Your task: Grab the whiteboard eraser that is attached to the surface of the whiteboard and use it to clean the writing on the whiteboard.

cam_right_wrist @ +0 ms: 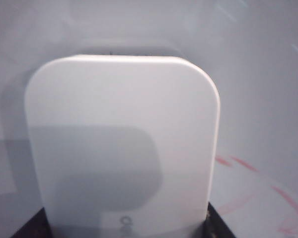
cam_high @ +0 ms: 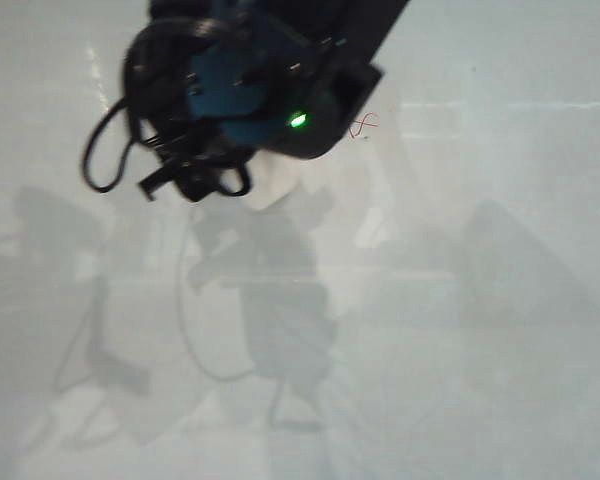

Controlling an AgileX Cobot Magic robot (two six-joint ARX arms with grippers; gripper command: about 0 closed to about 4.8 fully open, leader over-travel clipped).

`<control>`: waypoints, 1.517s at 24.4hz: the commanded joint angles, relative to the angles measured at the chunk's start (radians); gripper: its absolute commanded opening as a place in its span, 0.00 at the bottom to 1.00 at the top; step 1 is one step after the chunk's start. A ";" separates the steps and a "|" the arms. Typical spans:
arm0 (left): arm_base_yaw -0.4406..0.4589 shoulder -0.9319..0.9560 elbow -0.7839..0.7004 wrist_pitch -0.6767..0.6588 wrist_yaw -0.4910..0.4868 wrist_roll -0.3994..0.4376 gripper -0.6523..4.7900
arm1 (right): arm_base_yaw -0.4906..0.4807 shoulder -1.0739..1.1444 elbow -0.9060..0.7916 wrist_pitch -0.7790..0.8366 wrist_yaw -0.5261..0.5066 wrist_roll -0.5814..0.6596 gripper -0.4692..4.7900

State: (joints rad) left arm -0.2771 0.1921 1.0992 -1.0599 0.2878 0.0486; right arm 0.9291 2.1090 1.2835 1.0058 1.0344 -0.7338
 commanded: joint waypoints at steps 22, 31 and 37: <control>-0.023 0.000 0.002 0.006 0.005 0.000 0.11 | -0.061 -0.360 -0.102 -0.354 -0.113 -0.669 0.31; -0.023 0.000 0.002 0.006 0.005 0.000 0.11 | -0.088 -0.361 -0.107 -0.670 -0.269 -0.458 0.33; -0.023 0.000 0.002 0.006 0.005 0.000 0.11 | -0.097 -0.326 -0.169 -0.665 -0.292 -0.450 0.33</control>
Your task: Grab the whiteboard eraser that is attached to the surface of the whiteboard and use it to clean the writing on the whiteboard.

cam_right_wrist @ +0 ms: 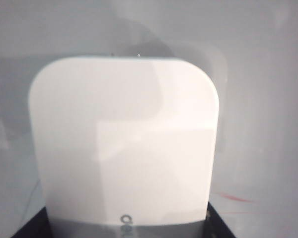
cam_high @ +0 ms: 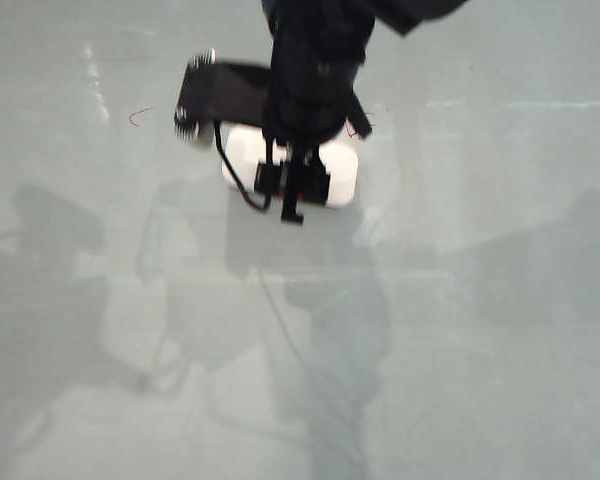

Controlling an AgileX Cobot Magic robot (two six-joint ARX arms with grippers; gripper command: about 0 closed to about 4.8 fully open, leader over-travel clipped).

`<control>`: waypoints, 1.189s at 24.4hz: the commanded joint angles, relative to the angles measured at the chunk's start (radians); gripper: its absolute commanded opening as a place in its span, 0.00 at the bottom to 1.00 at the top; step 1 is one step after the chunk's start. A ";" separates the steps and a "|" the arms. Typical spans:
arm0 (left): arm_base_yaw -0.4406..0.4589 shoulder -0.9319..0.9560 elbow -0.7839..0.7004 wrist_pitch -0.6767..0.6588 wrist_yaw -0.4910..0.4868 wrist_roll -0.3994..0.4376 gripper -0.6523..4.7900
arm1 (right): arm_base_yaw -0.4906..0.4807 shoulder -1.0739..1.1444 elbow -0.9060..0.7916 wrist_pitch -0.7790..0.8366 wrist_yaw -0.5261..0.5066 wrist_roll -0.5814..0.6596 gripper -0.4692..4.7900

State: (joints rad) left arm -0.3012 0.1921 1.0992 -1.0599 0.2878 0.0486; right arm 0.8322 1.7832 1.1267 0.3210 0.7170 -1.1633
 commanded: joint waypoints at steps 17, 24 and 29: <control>0.001 0.000 0.002 0.006 0.005 0.000 0.11 | -0.049 -0.138 -0.026 0.272 0.095 -0.310 0.34; 0.002 0.000 0.002 0.006 0.005 0.000 0.11 | -0.061 -0.038 -0.032 0.116 -0.029 -0.109 0.34; 0.002 0.000 0.002 0.006 0.005 0.000 0.11 | -0.059 0.060 -0.032 0.118 -0.061 -0.108 0.34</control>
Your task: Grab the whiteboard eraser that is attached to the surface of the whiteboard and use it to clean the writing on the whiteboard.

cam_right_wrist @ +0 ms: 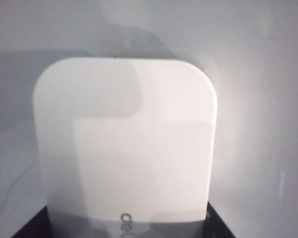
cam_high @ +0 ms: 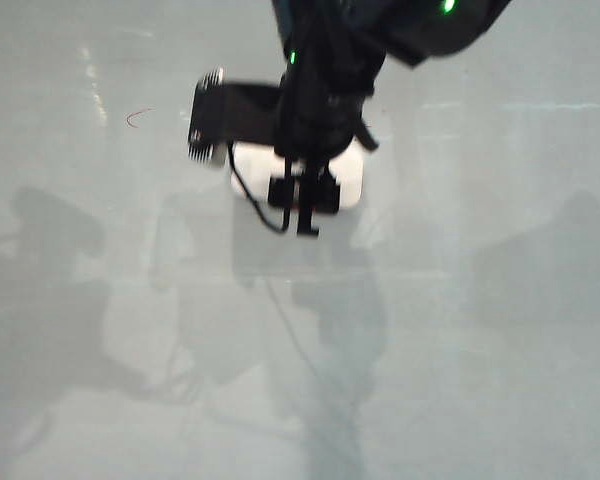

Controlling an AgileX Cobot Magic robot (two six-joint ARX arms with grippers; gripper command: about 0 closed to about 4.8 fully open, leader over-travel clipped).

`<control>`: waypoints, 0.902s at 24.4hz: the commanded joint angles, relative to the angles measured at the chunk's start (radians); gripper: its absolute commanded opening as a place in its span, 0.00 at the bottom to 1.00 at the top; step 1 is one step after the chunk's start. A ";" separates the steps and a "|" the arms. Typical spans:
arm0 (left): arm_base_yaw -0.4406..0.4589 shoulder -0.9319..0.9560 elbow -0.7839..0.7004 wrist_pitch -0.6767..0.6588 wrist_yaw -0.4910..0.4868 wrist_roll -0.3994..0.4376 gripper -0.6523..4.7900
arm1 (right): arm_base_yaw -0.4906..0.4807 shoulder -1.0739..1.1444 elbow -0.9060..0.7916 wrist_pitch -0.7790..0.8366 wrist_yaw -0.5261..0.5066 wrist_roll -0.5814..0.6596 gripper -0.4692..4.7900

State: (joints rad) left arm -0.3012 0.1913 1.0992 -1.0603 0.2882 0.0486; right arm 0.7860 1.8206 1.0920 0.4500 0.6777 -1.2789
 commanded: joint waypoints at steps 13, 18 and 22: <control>0.001 0.001 0.002 0.006 0.004 0.000 0.11 | -0.085 -0.226 0.004 0.138 0.106 -0.240 0.34; 0.002 0.001 0.002 0.006 0.004 0.000 0.11 | -0.047 -0.262 0.012 0.042 -0.013 -0.233 0.33; 0.002 0.001 0.002 0.006 0.004 0.000 0.11 | 0.066 -0.200 0.067 0.018 -0.026 -0.232 0.33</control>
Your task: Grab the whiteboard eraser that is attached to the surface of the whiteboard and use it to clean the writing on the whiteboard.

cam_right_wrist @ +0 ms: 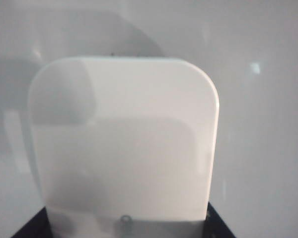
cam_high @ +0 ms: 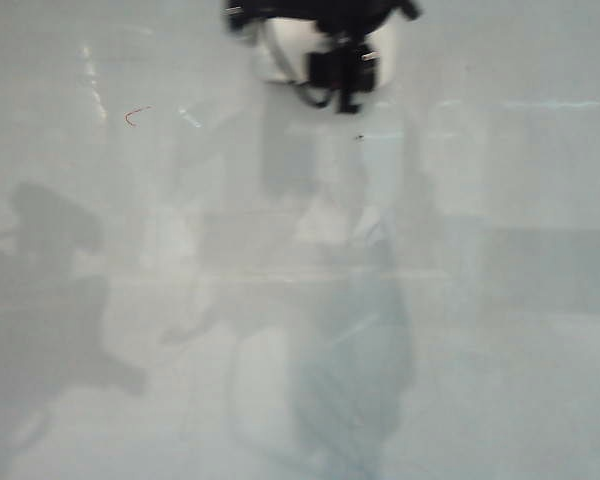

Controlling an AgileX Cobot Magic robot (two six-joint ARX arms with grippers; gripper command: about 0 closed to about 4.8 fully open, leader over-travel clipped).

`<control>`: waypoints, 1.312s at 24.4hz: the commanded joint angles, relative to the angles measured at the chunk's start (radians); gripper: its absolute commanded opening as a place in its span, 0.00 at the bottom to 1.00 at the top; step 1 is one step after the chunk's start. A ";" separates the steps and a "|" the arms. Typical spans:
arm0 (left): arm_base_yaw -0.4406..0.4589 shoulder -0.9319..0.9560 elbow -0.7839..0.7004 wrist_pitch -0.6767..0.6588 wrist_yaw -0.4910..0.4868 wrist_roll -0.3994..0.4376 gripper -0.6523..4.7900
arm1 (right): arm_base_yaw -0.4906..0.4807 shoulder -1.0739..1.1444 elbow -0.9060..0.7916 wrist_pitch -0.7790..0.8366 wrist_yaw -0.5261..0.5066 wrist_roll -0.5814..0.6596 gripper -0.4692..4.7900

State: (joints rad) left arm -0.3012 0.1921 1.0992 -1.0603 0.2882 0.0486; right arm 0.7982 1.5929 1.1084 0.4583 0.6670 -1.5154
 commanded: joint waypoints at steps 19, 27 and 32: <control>0.003 0.000 0.002 0.006 0.004 0.000 0.11 | 0.179 0.489 0.600 -0.305 0.033 0.102 0.33; 0.004 0.000 0.002 0.006 0.004 0.000 0.11 | 0.170 0.566 0.600 -0.381 0.041 0.163 0.33; 0.008 0.000 0.002 0.006 0.004 0.000 0.11 | 0.174 0.573 0.600 -0.343 0.106 0.146 0.33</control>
State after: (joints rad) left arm -0.2939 0.1921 1.0992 -1.0603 0.2882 0.0486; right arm 0.9833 2.1677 1.7039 0.0650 0.7158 -1.3655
